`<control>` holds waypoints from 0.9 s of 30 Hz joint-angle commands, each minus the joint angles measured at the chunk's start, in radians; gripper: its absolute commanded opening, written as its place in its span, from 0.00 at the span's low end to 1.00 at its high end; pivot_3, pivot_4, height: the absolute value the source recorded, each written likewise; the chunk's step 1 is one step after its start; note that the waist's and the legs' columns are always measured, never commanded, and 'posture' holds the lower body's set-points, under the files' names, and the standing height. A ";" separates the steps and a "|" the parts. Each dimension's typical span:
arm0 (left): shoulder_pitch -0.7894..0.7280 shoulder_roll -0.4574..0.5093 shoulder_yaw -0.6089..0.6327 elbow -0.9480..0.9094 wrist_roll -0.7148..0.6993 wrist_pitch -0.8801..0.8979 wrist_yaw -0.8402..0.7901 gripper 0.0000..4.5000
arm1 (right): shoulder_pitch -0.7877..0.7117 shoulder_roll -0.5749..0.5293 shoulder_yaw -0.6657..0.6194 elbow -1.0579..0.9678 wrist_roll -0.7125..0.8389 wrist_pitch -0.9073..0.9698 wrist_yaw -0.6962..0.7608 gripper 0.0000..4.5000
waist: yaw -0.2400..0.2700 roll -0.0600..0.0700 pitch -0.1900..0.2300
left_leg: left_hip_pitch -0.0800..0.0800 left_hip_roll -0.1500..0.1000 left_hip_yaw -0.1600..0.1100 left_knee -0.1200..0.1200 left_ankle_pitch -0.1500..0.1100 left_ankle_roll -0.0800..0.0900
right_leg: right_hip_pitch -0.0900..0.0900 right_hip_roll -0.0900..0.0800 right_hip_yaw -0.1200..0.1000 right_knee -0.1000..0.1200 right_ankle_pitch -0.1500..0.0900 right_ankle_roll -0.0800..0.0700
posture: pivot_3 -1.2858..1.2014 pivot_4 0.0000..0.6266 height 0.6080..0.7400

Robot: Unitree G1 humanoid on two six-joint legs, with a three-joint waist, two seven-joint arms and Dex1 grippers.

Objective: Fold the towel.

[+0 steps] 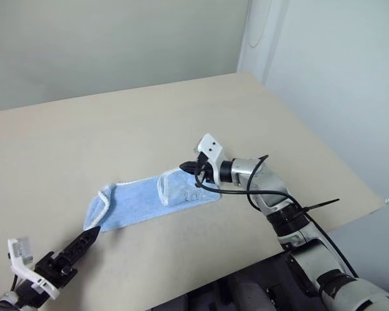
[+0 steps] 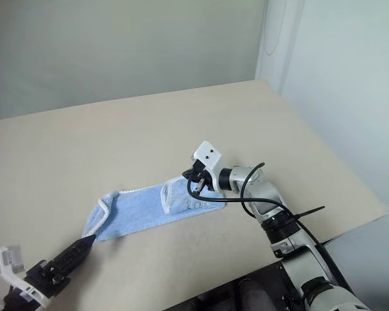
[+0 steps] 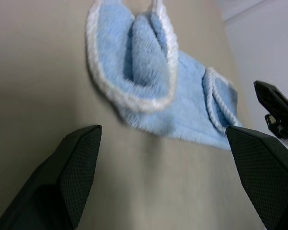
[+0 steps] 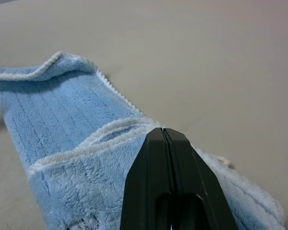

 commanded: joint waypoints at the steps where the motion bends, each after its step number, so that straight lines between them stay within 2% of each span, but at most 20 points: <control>1: -0.044 0.001 -0.034 0.045 0.011 -0.034 0.052 1.00 | 0.010 -0.007 -0.017 -0.063 -0.001 0.005 -0.015 0.01 | 0.000 0.002 0.001 | 0.001 0.000 0.000 0.000 0.000 0.000 | 0.001 0.000 0.000 0.000 0.000 0.000 | 0.52 0.24 1.00; 11: -0.157 -0.041 -0.115 0.000 -0.028 -0.043 0.243 1.00 | 0.048 -0.030 -0.018 -0.108 -0.004 0.030 -0.033 0.01 | 0.005 0.011 0.006 | 0.006 -0.001 -0.001 0.000 -0.003 -0.004 | 0.010 0.000 0.000 -0.001 0.000 0.000 | 0.52 0.24 1.00; 16: -0.168 -0.073 -0.126 -0.068 -0.098 -0.066 0.367 0.66 | 0.056 -0.037 -0.019 -0.122 -0.003 0.037 -0.041 0.00 | 0.004 0.009 0.007 | 0.006 -0.001 0.000 0.001 -0.002 -0.003 | 0.010 0.000 0.000 -0.002 0.000 0.000 | 0.52 0.24 1.00; 17: -0.169 -0.076 -0.125 -0.075 -0.114 -0.074 0.386 0.55 | 0.058 -0.038 -0.018 -0.126 -0.003 0.039 -0.042 0.00 | 0.003 0.009 0.007 | 0.007 -0.001 0.000 0.001 0.000 0.000 | 0.010 0.000 0.000 -0.003 0.000 0.000 | 0.52 0.24 1.00; 24: -0.165 -0.087 -0.150 -0.153 -0.225 -0.131 0.491 0.00 | 0.076 -0.045 -0.010 -0.152 -0.003 0.050 -0.047 0.00 | -0.001 0.001 0.008 | 0.008 -0.002 0.001 0.001 0.002 0.005 | 0.010 -0.001 0.000 -0.002 0.003 0.004 | 0.52 0.24 1.00; 27: -0.151 -0.072 -0.164 -0.198 -0.269 -0.150 0.482 0.00 | 0.082 -0.047 -0.012 -0.164 -0.001 0.057 -0.047 0.00 | 0.000 -0.002 0.006 | 0.010 -0.003 0.001 0.001 0.000 0.006 | 0.010 -0.002 0.001 -0.001 0.006 0.003 | 0.52 0.24 1.00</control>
